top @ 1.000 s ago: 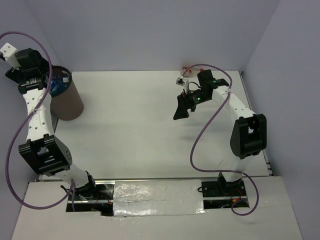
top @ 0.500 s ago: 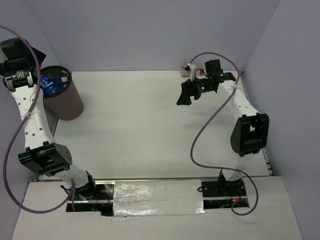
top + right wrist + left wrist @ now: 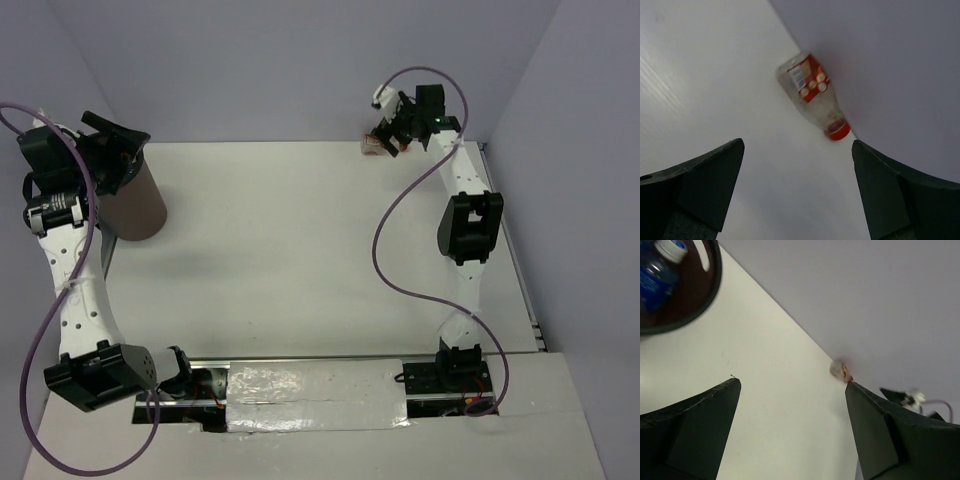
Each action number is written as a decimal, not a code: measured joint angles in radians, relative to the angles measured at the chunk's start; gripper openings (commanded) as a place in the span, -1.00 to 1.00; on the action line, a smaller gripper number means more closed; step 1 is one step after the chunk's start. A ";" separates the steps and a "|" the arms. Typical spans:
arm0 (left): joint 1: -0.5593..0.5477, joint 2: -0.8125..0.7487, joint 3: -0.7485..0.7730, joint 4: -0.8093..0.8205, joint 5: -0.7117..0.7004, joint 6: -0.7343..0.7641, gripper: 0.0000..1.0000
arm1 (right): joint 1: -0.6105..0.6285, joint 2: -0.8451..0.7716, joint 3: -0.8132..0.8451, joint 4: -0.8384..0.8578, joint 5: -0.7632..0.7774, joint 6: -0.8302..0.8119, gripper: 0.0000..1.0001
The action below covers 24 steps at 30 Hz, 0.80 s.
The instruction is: Put the plastic bottles in the bin
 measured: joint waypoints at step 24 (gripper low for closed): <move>-0.201 -0.254 -0.264 -0.031 0.130 -0.026 0.99 | 0.059 0.409 0.074 0.336 0.190 -0.545 0.88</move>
